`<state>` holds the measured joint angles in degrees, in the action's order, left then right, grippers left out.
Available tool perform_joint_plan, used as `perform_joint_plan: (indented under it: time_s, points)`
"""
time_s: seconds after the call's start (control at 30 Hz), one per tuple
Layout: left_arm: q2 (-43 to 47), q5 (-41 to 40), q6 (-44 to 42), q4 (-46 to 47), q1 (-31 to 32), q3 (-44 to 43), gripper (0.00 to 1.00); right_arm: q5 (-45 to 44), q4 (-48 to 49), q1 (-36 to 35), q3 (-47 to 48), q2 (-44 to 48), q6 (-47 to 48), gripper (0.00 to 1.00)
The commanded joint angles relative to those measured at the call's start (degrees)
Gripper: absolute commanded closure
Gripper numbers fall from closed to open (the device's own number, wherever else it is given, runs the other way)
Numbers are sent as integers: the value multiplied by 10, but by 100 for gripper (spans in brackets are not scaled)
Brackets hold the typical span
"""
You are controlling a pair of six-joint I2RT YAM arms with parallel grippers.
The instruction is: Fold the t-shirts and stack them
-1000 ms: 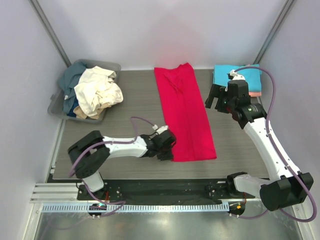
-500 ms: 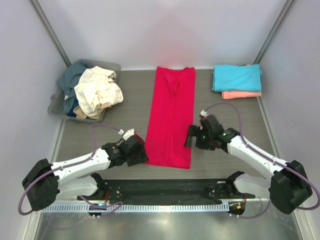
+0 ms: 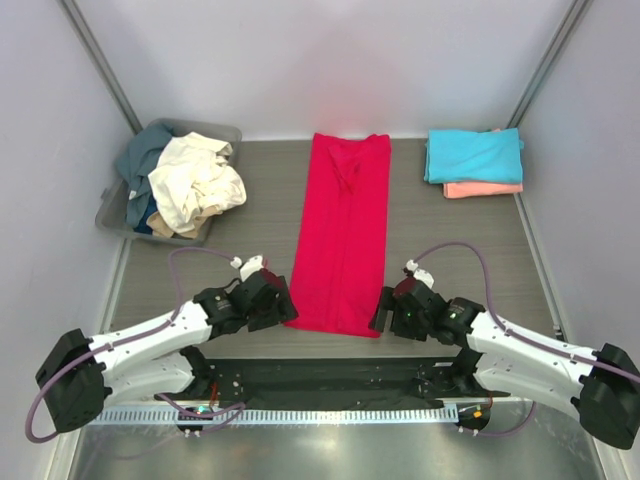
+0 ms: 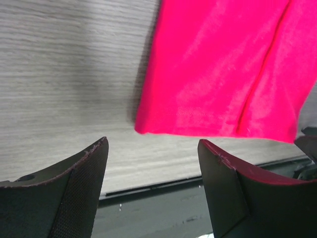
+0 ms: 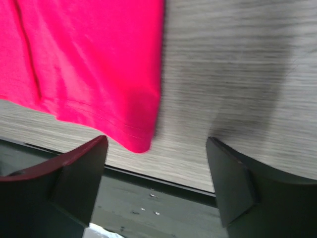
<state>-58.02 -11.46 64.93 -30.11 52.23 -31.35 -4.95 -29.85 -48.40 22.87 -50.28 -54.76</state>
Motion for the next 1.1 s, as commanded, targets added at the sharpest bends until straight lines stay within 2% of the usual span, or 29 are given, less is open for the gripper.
perform_joint_plan:
  time_s: [0.0, 0.17, 0.2, 0.3, 0.43, 0.5, 0.63, 0.73, 0.8, 0.87, 1.07]
  points:
    - [-11, -3, -18, 45, -20, 15, 27, -8, 52, -13, -17, 1, -53, 17]
    - [-31, 22, -19, 83, -34, 30, 32, -10, 95, -25, -34, -32, -61, 34]
    - [-34, 31, -19, 96, -34, 32, 33, -9, 99, -25, -36, -39, -61, 45]
    - [-42, 43, -13, 113, -34, 42, 35, -7, 106, -26, -40, -52, -64, 58]
    - [-45, 62, -1, 152, -34, 67, 36, -10, 113, -27, -48, -47, -68, 66]
    - [-50, 64, 4, 167, -34, 74, 40, -8, 119, -27, -49, -52, -68, 73]
    - [-59, 77, 6, 199, -34, 88, 47, 1, 138, -27, -51, -66, -65, 78]
    - [-68, 84, 4, 215, -34, 88, 67, 4, 139, -27, -48, -73, -58, 88]
    - [-74, 91, 2, 224, -34, 88, 83, 6, 139, -27, -48, -72, -55, 97]
    - [-76, 94, 2, 228, -34, 89, 100, 6, 139, -27, -48, -70, -55, 99]
    - [-40, 96, 28, 227, -15, 106, 100, -5, 65, -27, -28, -46, -55, 99]
